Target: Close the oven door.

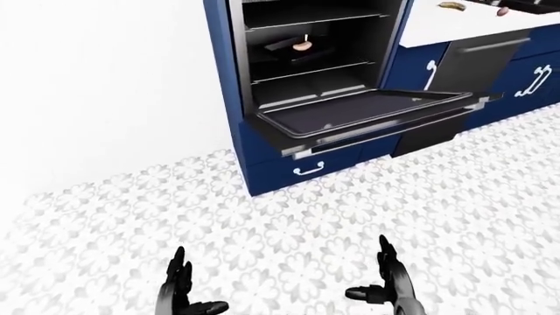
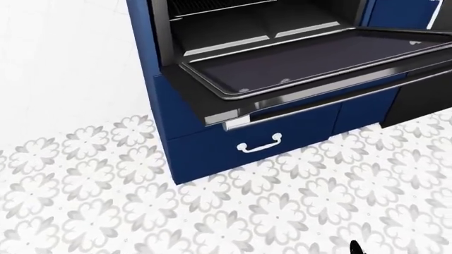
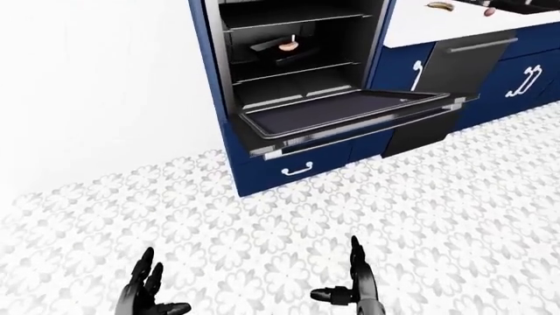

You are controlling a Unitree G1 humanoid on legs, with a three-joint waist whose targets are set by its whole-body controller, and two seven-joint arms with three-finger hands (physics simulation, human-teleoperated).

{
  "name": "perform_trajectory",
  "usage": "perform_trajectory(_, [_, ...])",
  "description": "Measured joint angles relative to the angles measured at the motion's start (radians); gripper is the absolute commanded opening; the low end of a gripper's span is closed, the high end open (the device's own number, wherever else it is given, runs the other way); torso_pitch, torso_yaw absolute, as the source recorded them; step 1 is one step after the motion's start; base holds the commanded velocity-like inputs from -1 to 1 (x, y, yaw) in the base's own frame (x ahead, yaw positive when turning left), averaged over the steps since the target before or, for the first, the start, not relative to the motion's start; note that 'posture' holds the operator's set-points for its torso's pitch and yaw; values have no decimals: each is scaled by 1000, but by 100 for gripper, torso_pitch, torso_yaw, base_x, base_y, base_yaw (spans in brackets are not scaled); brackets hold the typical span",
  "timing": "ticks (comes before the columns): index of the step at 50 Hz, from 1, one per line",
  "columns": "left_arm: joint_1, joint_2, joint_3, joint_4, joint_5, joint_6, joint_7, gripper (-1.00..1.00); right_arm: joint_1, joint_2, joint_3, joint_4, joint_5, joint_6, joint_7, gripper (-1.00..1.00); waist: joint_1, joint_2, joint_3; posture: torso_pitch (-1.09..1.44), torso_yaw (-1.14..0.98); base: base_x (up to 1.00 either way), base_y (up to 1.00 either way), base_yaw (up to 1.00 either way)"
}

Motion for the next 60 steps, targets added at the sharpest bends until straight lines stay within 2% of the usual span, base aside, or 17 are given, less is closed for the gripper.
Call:
perform_trajectory(5, [-4, 7, 6, -9, -8, -9, 3, 100, -3, 2, 2, -3, -3, -2, 2, 100, 3, 63, 6, 0, 0, 3, 11, 0])
perform_trajectory(8, [-3, 7, 5, -9, -9, -11, 1, 100, -4, 0, 2, -3, -4, -2, 3, 100, 3, 120, 2, 0, 0, 3, 12, 0])
perform_trajectory(9, [-3, 12, 6, -7, -9, -10, 1, 100, -7, 5, 1, -4, -4, -2, 3, 100, 10, 123, 0, 0, 0, 4, 12, 0])
perform_trajectory(14, [5, 21, 15, -2, -18, -5, 9, 100, -3, 22, 14, 2, -15, 3, 14, 100, 20, 97, 6, 0, 0, 3, 12, 0])
perform_trajectory(21, [1, 16, 10, -5, -15, -5, 2, 100, -8, 9, 5, -8, -8, -3, 7, 100, 18, 18, 4, 0, 0, 3, 12, 0])
perform_trajectory(24, [0, 19, 11, -5, -16, -5, 2, 100, -11, 11, 6, -8, -8, -4, 9, 100, 19, -32, -1, 0, 0, 3, 12, 0])
perform_trajectory(25, [-5, 15, 11, -7, -17, -2, 3, 100, -12, 6, 6, -8, -8, -3, 9, 100, 13, -30, -1, 0, 0, 3, 12, 0])
perform_trajectory(27, [-12, 3, 3, -8, -15, 7, -2, 100, -14, -3, 1, -8, -4, 6, 7, 100, 1, -14, 7, 0, 0, 3, 12, 0])
perform_trajectory(30, [-8, 3, 1, -6, -12, 5, -15, 100, -9, -7, -2, -3, 4, 8, 7, 100, -4, -11, -4, 0, 0, 3, 12, 0])
perform_trajectory(32, [-8, 9, 4, -7, -14, 1, -15, 100, -11, -8, -2, -6, 5, 4, 6, 100, 0, 6, -2, 0, 0, 4, 12, 0])
perform_trajectory(36, [-9, 12, 8, -12, -20, -6, -9, 100, -13, -3, 2, -10, 2, -3, 5, 100, 3, 60, 5, 0, 0, 3, 12, 0])
perform_trajectory(39, [-5, 9, 5, -9, -18, -11, -9, 100, -9, -1, 3, -4, -2, -4, 7, 100, 3, 123, 0, 0, 0, 3, 12, 0])
perform_trajectory(46, [4, 20, 14, 0, -25, -5, 0, 100, -4, 18, 12, 3, -17, 2, 16, 100, 22, 82, 4, 0, 0, 4, 12, 0])
perform_trajectory(51, [-3, 18, 10, -8, -20, -7, -3, 100, -8, 8, 5, -8, -10, -5, 6, 100, 16, 19, 8, 0, 0, 5, 12, 0])
perform_trajectory(54, [-2, 19, 10, -8, -19, -8, -3, 100, -9, 11, 8, -9, -10, -8, 5, 100, 16, -34, 2, 0, 0, 7, 12, 0])
perform_trajectory(56, [-5, 5, 7, -8, -18, -4, -3, 100, -10, 1, 5, -9, -10, -5, 4, 100, 1, -17, 8, 0, 0, 16, 12, 0])
perform_trajectory(60, [1, -1, -3, 0, -7, 4, -11, 100, 2, -2, 1, 1, -5, -1, -3, 100, -6, -10, 6, 0, 0, 17, 12, 0])
